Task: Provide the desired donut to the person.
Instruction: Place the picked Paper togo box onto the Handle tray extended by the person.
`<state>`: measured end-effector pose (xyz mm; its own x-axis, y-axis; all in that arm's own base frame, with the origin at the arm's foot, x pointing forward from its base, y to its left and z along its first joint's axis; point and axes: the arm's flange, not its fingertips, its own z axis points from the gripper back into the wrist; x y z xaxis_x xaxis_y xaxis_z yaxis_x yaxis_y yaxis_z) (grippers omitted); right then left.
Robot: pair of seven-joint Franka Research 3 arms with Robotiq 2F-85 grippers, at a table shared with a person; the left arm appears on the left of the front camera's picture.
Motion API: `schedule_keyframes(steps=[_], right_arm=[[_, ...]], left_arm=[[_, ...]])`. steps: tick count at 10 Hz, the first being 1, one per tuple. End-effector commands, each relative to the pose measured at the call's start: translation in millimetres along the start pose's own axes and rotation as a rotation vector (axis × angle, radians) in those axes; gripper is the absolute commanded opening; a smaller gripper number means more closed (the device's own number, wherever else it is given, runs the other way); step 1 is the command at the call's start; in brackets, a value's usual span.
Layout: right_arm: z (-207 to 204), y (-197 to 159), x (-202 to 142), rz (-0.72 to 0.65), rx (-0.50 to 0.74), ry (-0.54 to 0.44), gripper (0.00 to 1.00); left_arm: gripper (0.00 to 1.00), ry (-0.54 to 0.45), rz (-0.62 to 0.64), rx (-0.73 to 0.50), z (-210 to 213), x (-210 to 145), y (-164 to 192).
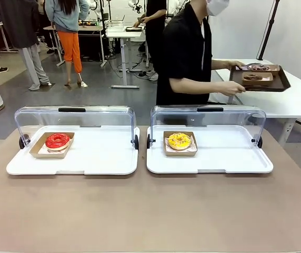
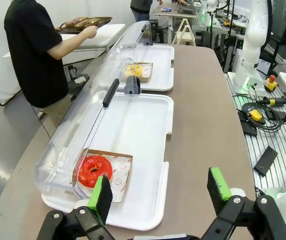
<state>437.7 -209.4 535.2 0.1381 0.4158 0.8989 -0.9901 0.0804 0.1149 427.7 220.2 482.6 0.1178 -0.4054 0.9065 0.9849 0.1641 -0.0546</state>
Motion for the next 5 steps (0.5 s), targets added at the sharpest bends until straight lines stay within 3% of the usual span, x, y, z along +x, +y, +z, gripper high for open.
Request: schedule_keyframes(steps=[1, 5], right_arm=[[-2.9, -0.1, 0.5, 0.001, -0.008, -0.01, 1.0], [-2.9, -0.1, 0.5, 0.001, -0.008, -0.01, 1.0]], left_arm=[[1.0, -0.003, -0.012, -0.001, 2.3, -0.1, -0.7], [1.0, -0.003, -0.012, -0.001, 2.3, -0.1, -0.7]])
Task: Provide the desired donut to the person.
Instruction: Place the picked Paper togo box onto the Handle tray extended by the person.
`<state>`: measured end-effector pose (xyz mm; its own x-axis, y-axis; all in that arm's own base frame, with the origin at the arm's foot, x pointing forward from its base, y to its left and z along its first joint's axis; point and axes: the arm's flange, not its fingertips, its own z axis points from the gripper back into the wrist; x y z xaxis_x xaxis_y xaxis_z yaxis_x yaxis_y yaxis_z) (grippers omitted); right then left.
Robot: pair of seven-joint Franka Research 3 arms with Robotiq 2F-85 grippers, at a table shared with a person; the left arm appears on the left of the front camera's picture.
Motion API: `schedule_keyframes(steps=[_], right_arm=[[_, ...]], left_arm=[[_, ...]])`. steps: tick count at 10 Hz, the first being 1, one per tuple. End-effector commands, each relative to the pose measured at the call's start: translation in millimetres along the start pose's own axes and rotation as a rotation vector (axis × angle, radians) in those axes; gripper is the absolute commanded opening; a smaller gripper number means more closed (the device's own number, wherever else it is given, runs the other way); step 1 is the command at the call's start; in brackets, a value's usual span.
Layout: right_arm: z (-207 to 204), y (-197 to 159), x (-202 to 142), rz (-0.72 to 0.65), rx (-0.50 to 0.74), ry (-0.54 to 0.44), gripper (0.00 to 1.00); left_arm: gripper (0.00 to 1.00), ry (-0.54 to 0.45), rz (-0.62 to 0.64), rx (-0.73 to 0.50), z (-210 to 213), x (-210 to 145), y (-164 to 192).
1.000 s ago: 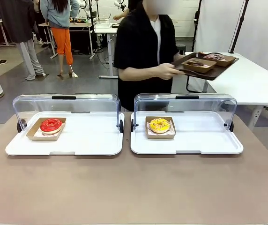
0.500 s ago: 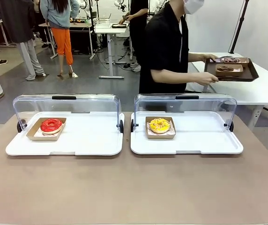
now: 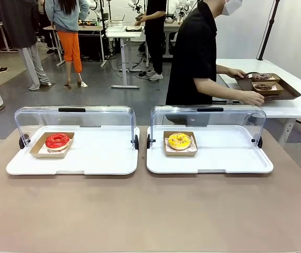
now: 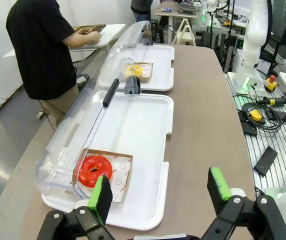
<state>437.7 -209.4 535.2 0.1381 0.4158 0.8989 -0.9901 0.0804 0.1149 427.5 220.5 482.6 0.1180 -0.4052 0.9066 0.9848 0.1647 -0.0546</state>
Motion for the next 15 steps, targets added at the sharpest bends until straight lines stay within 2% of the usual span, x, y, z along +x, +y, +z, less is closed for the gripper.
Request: schedule_keyframes(steps=[1, 15], right_arm=[[-2.9, -0.1, 0.5, 0.001, -0.008, -0.01, 1.0], [-2.9, -0.1, 0.5, 0.001, -0.008, -0.01, 1.0]], left_arm=[[1.0, -0.003, -0.012, -0.002, 2.0, 0.1, -0.6], [1.0, -0.003, -0.012, -0.002, 2.0, 0.1, -0.6]])
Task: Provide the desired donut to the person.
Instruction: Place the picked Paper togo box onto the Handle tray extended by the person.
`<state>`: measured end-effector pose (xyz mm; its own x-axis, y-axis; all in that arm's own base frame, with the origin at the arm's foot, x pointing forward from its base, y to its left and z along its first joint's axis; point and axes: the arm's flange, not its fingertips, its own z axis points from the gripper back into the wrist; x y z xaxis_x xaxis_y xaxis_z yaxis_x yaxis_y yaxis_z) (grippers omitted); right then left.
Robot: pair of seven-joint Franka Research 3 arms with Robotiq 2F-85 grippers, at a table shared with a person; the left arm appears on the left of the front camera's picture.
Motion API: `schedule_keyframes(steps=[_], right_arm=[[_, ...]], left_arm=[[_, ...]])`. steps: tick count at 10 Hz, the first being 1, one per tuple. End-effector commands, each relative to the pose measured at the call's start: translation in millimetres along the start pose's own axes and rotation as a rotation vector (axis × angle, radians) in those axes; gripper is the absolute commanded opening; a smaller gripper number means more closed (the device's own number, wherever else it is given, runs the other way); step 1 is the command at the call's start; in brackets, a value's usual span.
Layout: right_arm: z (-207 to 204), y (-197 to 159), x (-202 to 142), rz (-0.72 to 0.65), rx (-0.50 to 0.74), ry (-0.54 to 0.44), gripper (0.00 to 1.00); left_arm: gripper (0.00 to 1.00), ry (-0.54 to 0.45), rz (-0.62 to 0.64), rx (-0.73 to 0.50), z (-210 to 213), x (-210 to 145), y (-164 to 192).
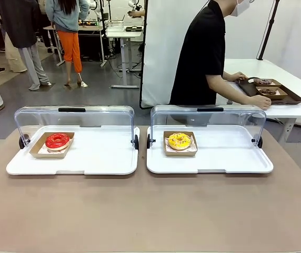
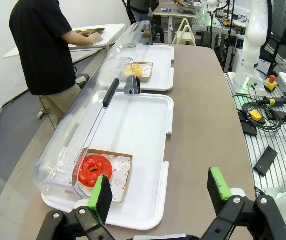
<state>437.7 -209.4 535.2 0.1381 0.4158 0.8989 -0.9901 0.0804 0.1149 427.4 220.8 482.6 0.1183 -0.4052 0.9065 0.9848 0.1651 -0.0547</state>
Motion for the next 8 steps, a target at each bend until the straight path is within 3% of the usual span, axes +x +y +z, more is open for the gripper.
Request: schedule_keyframes(steps=[1, 8], right_arm=[[-2.9, -0.1, 0.5, 0.001, -0.008, -0.01, 1.0], [-2.9, -0.1, 0.5, 0.001, -0.008, -0.01, 1.0]], left_arm=[[1.0, -0.003, -0.012, -0.002, 1.8, 0.2, -0.5], [1.0, -0.003, -0.012, -0.002, 1.8, 0.2, -0.5]])
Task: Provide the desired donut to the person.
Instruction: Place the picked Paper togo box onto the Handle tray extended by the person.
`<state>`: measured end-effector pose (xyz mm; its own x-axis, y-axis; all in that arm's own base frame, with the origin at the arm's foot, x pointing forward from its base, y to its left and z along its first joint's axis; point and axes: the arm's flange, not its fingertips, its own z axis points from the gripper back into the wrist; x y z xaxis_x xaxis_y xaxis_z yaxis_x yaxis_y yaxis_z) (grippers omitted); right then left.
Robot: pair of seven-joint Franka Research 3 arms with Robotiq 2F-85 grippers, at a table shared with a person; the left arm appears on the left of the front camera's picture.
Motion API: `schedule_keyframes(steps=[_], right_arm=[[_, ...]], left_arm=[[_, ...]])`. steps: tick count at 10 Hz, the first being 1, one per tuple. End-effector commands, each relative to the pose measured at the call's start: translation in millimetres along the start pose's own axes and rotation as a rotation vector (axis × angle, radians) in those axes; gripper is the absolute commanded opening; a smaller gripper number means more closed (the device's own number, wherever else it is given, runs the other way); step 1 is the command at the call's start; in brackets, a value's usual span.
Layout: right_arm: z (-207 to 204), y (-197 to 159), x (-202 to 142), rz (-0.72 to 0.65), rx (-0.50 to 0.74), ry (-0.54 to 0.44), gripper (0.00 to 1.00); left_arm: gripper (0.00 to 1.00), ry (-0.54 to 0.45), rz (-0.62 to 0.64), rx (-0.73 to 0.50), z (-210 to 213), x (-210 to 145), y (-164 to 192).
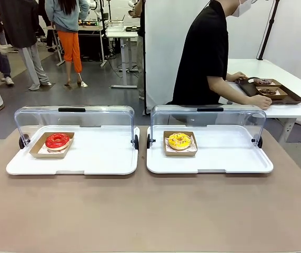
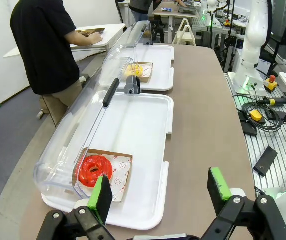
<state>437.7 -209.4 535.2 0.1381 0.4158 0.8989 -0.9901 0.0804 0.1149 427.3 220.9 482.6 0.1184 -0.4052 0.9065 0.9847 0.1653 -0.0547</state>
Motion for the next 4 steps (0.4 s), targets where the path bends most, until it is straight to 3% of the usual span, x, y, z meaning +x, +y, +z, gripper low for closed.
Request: schedule_keyframes(steps=[1, 4], right_arm=[[-2.9, -0.1, 0.5, 0.001, -0.008, -0.01, 1.0], [-2.9, -0.1, 0.5, 0.001, -0.008, -0.01, 1.0]], left_arm=[[1.0, -0.003, -0.012, -0.002, 1.7, 0.3, -0.5], [1.0, -0.003, -0.012, -0.002, 1.7, 0.3, -0.5]])
